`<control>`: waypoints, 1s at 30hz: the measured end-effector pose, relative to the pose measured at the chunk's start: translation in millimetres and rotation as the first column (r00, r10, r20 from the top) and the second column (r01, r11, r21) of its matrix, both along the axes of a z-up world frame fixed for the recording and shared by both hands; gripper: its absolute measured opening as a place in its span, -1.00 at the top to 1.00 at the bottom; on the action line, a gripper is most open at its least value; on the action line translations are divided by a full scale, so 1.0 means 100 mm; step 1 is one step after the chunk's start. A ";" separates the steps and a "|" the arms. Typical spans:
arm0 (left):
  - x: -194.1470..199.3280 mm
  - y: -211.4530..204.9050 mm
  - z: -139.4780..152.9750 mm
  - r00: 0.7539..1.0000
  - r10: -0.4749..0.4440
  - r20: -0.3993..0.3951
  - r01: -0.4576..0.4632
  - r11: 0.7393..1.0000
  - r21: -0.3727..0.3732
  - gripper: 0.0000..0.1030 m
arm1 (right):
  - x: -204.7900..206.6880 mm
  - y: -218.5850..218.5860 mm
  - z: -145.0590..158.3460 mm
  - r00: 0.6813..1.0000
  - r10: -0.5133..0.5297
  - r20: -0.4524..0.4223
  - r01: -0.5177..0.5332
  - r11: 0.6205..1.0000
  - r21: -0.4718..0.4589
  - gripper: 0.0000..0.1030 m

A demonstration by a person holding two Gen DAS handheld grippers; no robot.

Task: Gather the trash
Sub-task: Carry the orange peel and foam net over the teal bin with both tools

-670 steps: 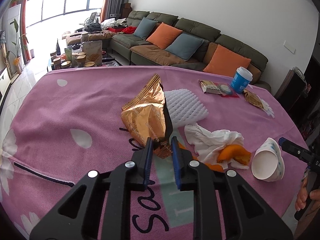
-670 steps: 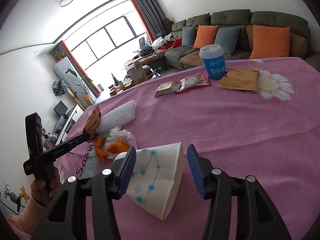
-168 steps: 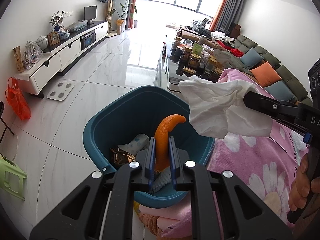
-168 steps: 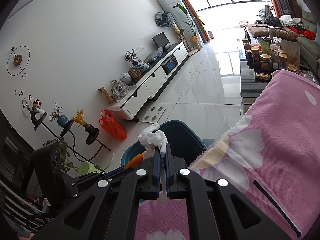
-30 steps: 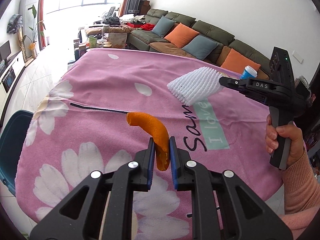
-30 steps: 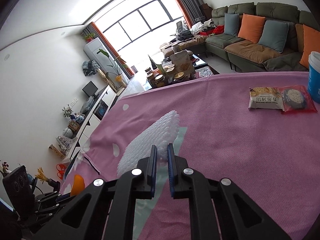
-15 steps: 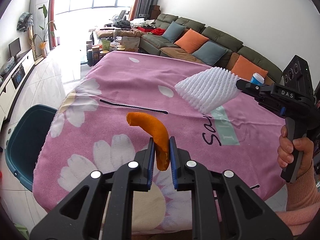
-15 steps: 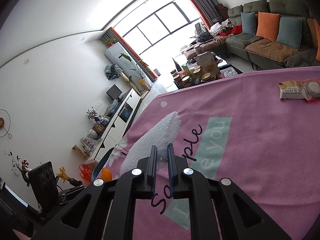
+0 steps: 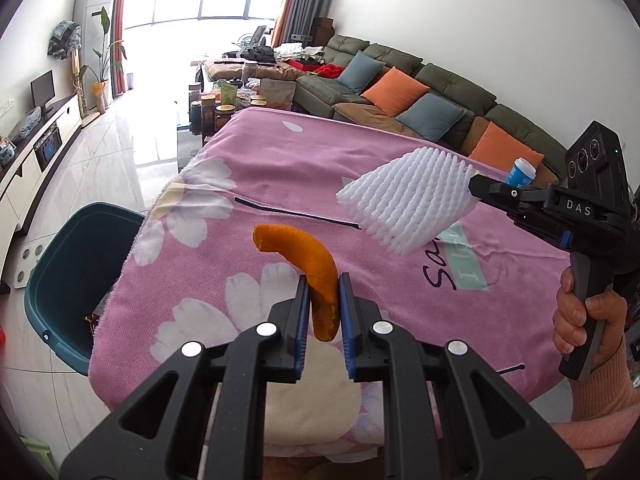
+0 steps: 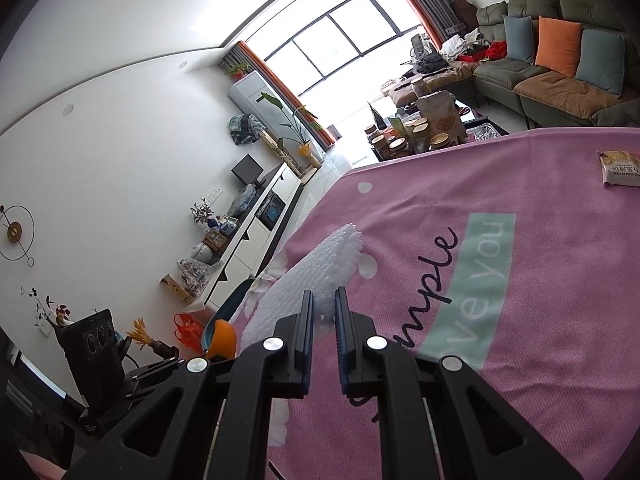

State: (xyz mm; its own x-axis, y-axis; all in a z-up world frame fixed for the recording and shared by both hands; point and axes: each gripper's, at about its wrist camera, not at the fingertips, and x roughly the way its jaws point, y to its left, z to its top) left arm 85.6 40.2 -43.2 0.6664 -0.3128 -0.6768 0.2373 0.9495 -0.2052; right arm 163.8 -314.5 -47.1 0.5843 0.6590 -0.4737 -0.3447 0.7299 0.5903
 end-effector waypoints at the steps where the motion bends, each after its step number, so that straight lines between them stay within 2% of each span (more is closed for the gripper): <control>1: -0.01 0.01 0.00 1.000 0.003 0.001 -0.003 1.000 0.000 0.72 | -0.01 0.03 -0.01 1.000 0.004 -0.002 -0.004 1.000 0.003 0.82; 30: -0.14 0.45 0.04 0.994 0.104 0.013 -0.104 0.995 0.004 0.72 | 0.14 0.50 -0.01 0.995 0.099 -0.005 -0.099 0.995 0.025 0.82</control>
